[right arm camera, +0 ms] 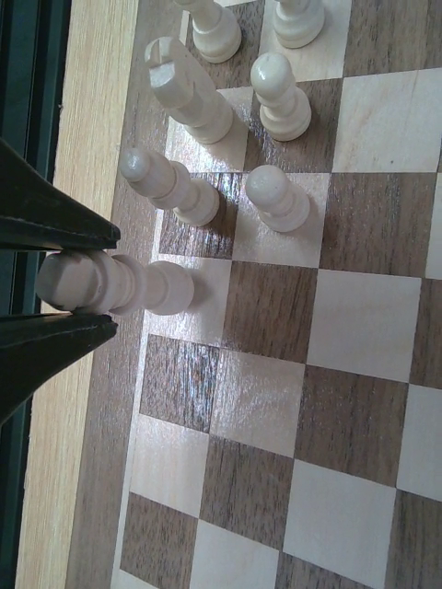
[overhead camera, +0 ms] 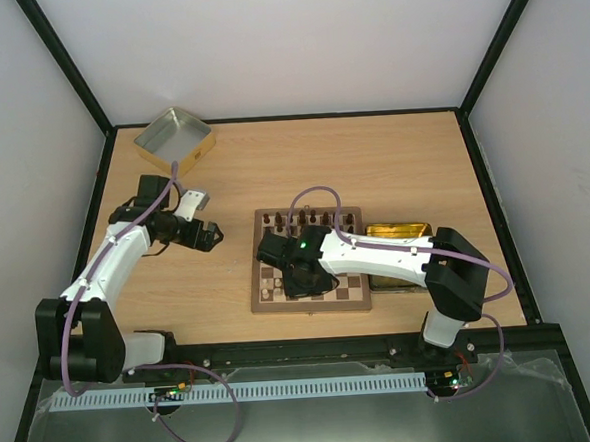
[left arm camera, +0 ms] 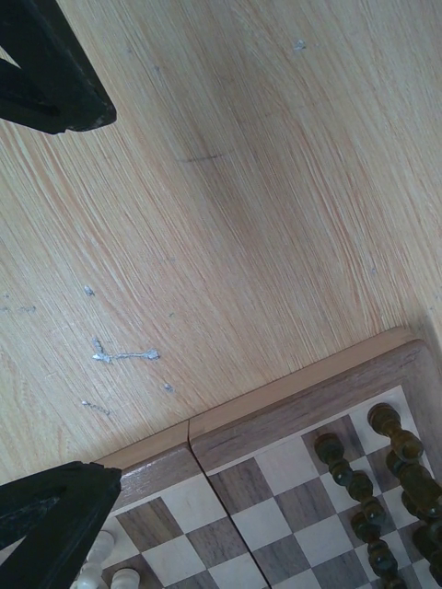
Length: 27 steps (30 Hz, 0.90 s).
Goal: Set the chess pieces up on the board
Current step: Place the chess piece on the chessboard.
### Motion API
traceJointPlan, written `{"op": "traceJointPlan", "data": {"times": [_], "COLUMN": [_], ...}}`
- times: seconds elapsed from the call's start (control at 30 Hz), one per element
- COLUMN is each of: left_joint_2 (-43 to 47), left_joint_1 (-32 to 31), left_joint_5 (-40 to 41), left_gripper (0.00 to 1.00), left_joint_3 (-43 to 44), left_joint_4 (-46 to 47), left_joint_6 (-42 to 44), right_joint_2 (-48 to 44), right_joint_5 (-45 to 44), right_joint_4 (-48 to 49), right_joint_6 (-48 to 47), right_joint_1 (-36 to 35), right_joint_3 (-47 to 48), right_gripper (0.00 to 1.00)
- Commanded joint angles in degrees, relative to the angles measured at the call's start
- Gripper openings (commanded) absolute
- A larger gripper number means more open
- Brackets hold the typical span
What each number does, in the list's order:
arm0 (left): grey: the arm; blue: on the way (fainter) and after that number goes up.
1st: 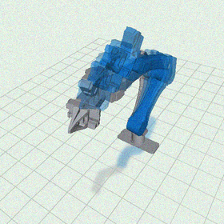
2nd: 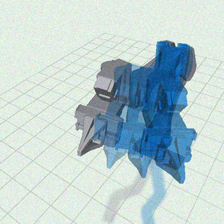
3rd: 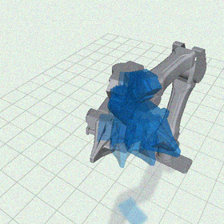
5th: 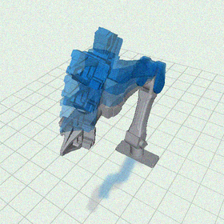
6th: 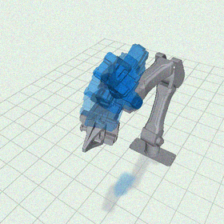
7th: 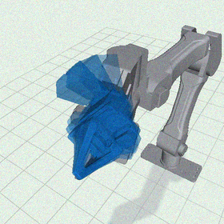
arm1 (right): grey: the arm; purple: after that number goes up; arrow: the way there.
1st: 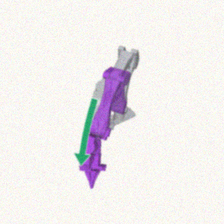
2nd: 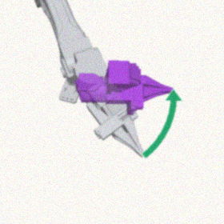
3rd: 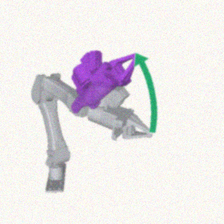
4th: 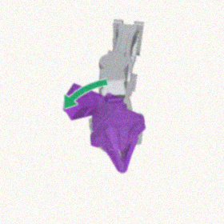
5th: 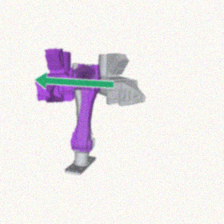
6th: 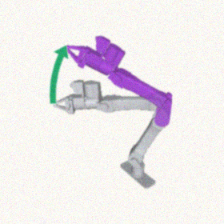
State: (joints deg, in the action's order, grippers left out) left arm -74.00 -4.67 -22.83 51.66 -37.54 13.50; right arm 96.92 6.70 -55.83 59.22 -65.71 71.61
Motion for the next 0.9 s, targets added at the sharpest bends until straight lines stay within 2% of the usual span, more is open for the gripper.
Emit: {"op": "traceJointPlan", "data": {"times": [0.0,0.57,0.63,0.73,0.87], "left_joint_2": [0.95,0.52,0.52,0.39,0.12], "left_joint_1": [0.36,0.79,0.80,0.87,0.89], "left_joint_5": [-0.98,-1.23,-1.32,-1.37,-1.54], "left_gripper": [0.97,0.98,0.97,0.98,0.98], "left_joint_3": [-0.72,-1.03,-1.11,-1.13,-1.25], "left_joint_4": [0.07,0.34,0.35,0.32,0.39], "left_joint_6": [0.30,0.39,0.46,0.48,0.60], "right_joint_2": [0.57,0.77,0.70,0.52,0.55], "right_joint_5": [-1.62,-1.43,-1.43,-1.43,-1.49], "right_joint_4": [0.18,1.19,1.25,1.25,1.17], "right_joint_6": [0.87,0.94,0.89,0.90,0.75], "right_joint_1": [-0.03,0.38,0.54,0.67,0.81], "right_joint_3": [-0.43,-2.10,-2.16,-2.18,-1.69], "right_gripper": [0.11,0.13,0.15,0.28,0.31]}}
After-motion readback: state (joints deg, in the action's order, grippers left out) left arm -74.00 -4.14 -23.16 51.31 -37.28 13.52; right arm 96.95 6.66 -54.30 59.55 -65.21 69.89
